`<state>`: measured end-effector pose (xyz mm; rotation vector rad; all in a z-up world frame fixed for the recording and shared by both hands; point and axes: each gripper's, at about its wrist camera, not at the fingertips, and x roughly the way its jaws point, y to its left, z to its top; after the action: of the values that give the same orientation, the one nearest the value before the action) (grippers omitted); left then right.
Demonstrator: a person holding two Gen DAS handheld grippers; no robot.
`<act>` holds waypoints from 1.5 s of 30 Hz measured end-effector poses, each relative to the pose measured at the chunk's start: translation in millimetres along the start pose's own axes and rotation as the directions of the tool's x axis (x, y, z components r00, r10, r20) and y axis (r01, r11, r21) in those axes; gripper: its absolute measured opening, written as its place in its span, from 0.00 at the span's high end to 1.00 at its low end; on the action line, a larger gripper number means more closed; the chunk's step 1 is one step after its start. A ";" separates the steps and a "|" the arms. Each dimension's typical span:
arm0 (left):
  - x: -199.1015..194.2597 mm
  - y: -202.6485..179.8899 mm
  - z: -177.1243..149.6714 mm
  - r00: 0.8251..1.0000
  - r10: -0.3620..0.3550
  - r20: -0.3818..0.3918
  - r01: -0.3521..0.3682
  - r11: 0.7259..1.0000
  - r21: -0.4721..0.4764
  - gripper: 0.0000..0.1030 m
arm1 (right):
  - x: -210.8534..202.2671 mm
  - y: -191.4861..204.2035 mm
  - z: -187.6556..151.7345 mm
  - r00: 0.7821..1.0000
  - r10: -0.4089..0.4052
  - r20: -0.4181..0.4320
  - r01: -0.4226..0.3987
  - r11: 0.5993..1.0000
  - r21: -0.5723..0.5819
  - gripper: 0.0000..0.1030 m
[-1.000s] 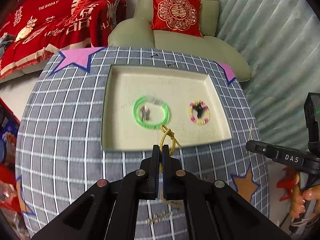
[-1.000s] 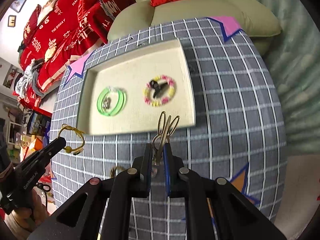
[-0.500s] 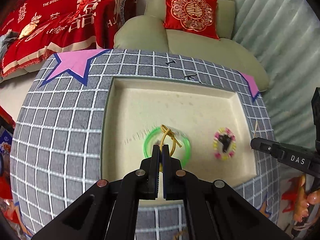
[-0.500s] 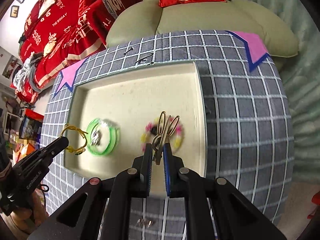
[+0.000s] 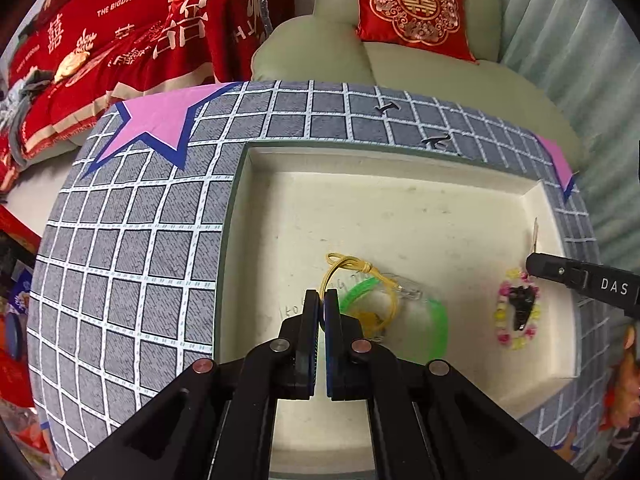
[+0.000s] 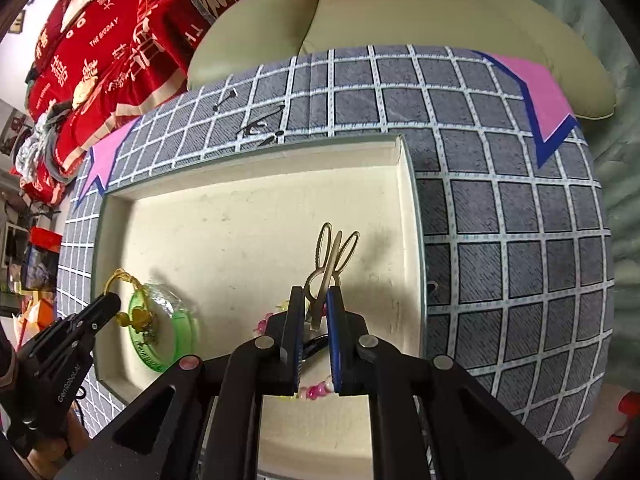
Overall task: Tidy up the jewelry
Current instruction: 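Open the right tool over the beaded bracelet while the left tool releases the tie into the bangle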
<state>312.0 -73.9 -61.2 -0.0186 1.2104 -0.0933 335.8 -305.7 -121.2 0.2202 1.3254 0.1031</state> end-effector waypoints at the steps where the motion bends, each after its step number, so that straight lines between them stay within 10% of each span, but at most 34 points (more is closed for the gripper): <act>1: 0.7 -0.8 -0.2 1.000 0.013 -0.004 -0.013 1.000 0.007 0.89 | 1.1 -0.6 -0.5 1.000 0.001 -0.002 -0.001 1.000 -0.001 0.89; 10: -5.8 -15.1 -3.0 0.998 0.068 -0.018 -0.066 0.995 0.073 0.88 | 5.0 0.6 1.0 1.000 0.013 -0.018 -0.013 1.000 -0.008 0.87; 15: -13.7 -21.0 -4.0 0.995 0.100 -0.017 -0.098 0.990 0.101 0.88 | 0.9 0.5 -0.6 0.999 0.053 -0.003 -0.053 0.999 0.014 0.43; 45: -73.3 -28.5 -9.0 0.997 0.078 -0.027 -0.074 0.989 0.126 0.88 | -77.7 -14.1 -51.4 0.974 0.203 0.097 -0.215 0.968 0.131 0.27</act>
<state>276.2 -95.9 5.9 0.1387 1.2341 -0.1022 266.5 -329.8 -62.1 0.4796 1.2250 0.1772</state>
